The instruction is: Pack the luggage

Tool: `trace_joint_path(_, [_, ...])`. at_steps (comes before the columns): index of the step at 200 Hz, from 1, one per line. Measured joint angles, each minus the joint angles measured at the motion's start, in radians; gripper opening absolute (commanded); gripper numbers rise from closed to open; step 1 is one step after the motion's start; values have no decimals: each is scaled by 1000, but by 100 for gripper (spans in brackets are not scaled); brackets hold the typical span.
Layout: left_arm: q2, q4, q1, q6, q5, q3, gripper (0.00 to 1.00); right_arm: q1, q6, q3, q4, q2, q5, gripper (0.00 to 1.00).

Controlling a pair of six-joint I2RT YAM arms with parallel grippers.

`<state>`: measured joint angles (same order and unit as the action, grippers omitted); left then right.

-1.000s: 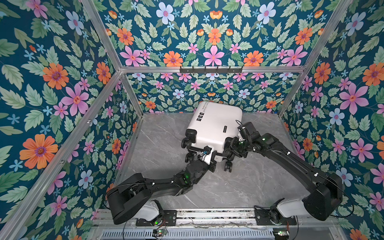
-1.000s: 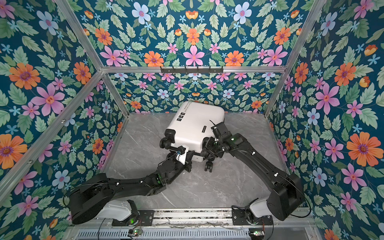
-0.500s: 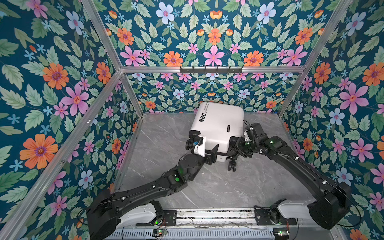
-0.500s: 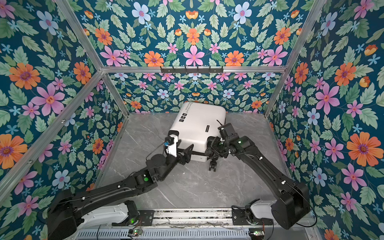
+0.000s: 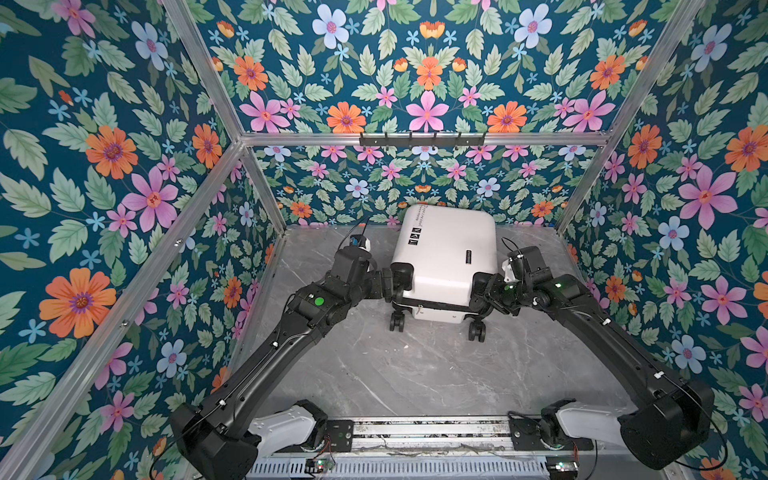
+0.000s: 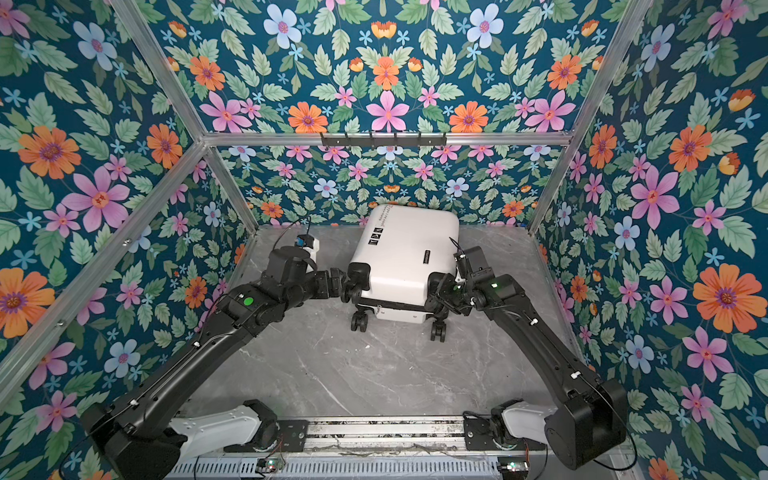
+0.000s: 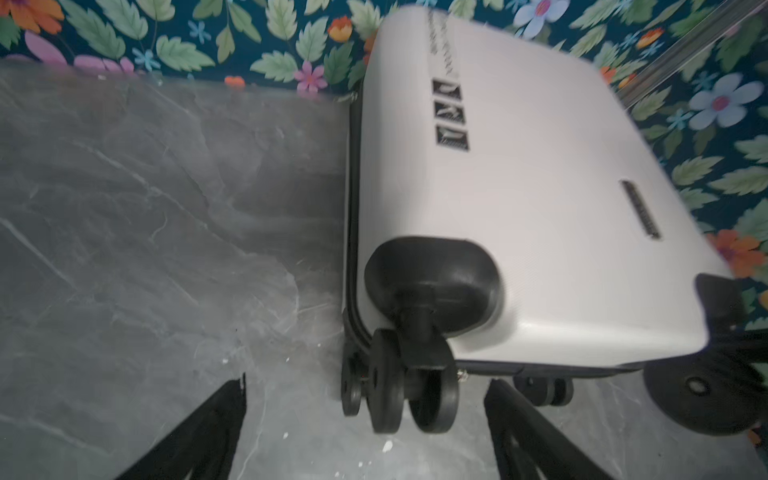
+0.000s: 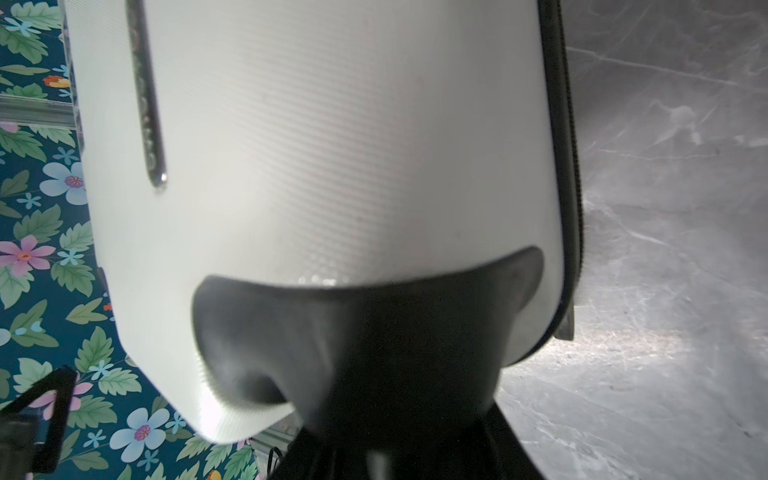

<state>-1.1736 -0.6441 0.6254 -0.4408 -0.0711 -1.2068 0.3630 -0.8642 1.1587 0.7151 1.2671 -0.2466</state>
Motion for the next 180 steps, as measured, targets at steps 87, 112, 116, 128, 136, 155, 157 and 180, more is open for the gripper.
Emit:
trace_joint_path(87, [-155,-74,30,23,112,-44,99,0,7,-26,-18,-9,8,0])
trace_joint_path(112, [-187,-58,77,26,123,-60,99,0,7,-34,-20,-18,12,0])
trace_joint_path(116, [-191,-55,86,25,123,-63,98,0,7,-35,-20,-19,13,0])
trace_joint_path(128, [-209,-45,107,25,120,-70,96,0,6,-39,-21,-23,14,0])
trace_joint_path(136, [-226,-44,117,25,111,-77,95,0,6,-42,-21,-26,15,0])
trace_joint_path(155, [-264,-47,132,20,77,-97,91,0,6,-49,-24,-31,16,0])
trace_joint_path(157, [-268,-47,134,18,73,-99,91,0,6,-50,-24,-31,16,0])
trace_joint_path(180, [-297,-57,147,2,28,-121,80,0,6,-60,-32,-34,16,0])
